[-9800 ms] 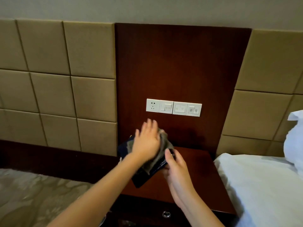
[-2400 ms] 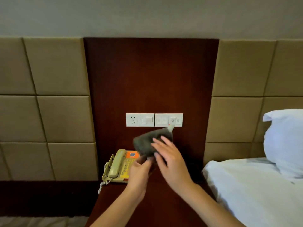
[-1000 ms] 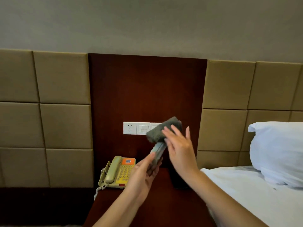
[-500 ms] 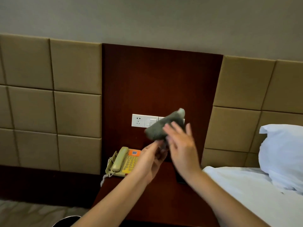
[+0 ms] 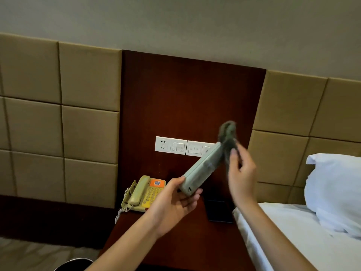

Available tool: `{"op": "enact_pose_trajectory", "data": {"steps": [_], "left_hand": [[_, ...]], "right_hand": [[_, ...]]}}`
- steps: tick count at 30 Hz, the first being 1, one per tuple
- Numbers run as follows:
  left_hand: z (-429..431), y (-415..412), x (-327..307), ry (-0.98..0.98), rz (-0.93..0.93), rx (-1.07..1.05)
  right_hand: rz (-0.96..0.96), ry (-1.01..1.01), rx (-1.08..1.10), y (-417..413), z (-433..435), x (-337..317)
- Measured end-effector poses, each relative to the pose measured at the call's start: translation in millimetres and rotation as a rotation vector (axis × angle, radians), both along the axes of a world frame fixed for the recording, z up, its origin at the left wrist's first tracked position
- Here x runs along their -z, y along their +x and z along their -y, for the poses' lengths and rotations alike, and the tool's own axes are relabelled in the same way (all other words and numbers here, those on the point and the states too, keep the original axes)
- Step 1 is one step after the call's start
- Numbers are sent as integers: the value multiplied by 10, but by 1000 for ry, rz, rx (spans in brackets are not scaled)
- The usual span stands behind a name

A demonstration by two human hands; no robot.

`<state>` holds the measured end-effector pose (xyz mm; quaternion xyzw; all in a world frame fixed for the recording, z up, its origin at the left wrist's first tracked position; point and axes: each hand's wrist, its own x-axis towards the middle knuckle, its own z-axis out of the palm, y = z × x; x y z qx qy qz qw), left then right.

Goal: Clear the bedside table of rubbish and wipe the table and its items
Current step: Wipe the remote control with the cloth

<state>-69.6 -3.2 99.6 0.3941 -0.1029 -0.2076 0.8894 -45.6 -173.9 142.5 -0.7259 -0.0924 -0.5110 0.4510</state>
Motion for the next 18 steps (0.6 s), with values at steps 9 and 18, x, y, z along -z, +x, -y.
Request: {"op": "enact_pose_trajectory", "data": {"steps": [9,18], "left_hand": [[30,56,-116,-101,69,-69],[-68,-6,-126,-8,-25,31]], "right_hand": [[97,-561,-95,-178,-628,584],[-41,-448,74,15,-460,289]]}}
